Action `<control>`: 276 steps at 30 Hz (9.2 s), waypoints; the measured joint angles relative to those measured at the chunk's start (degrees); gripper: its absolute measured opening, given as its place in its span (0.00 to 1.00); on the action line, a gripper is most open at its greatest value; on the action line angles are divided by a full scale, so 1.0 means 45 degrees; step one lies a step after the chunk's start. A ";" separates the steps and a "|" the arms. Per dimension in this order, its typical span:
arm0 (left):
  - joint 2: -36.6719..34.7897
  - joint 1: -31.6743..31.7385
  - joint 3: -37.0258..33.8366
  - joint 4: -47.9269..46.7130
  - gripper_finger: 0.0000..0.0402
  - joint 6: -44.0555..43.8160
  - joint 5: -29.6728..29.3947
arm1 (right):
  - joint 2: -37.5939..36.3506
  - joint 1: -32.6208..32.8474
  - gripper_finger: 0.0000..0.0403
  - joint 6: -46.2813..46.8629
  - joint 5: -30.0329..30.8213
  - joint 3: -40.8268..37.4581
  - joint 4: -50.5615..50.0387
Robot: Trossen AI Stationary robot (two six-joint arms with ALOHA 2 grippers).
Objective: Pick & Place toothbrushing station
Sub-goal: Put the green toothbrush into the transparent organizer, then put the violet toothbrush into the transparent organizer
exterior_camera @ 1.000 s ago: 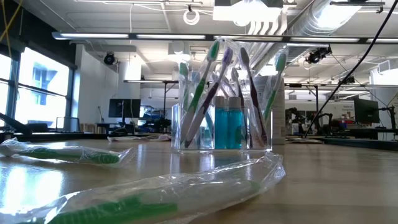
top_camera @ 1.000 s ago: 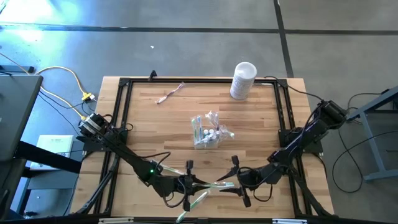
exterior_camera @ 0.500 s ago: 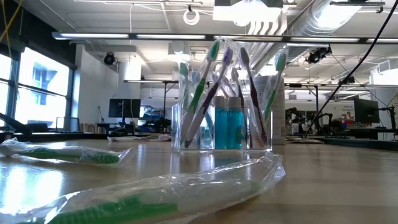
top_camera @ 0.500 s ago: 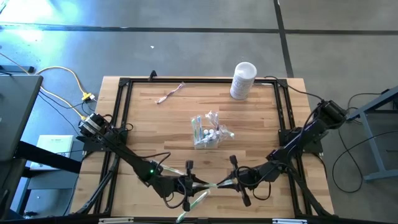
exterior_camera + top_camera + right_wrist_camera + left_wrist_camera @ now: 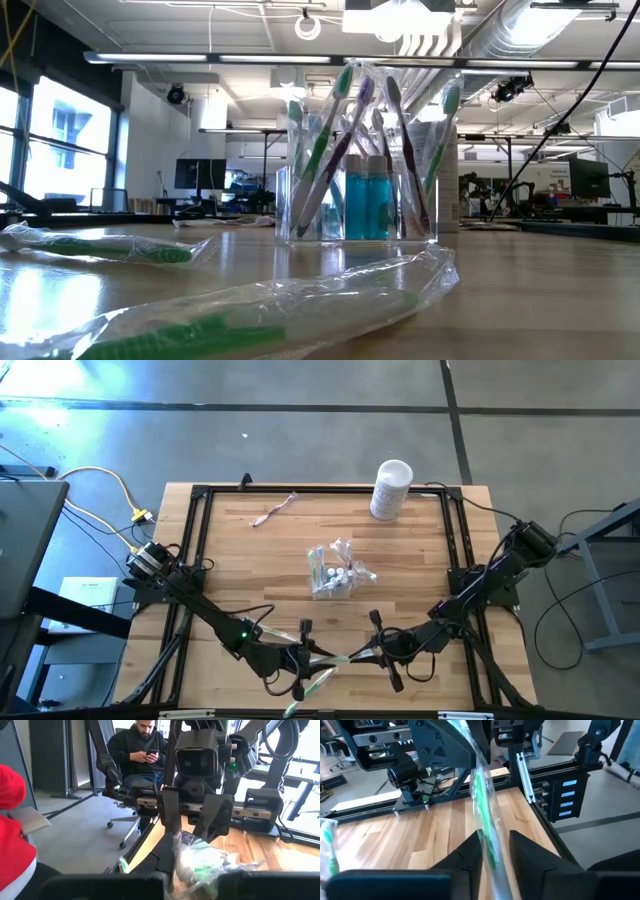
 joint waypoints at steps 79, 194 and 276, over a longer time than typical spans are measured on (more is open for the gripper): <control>-0.0973 -0.0005 0.0019 -0.8334 0.63 -0.7335 -0.0660 | -0.2875 -0.8015 0.46 0.6337 -0.2627 0.0015 -1.1803; -1.1287 0.9778 -0.3491 -1.2166 0.02 -0.5416 0.5267 | -0.0913 0.0004 0.59 0.8984 0.1420 0.0010 -0.5955; 0.1904 0.5659 -0.8942 1.2480 0.27 -0.5370 0.2332 | -0.0918 0.0199 0.59 0.7872 0.2254 0.0010 -0.6139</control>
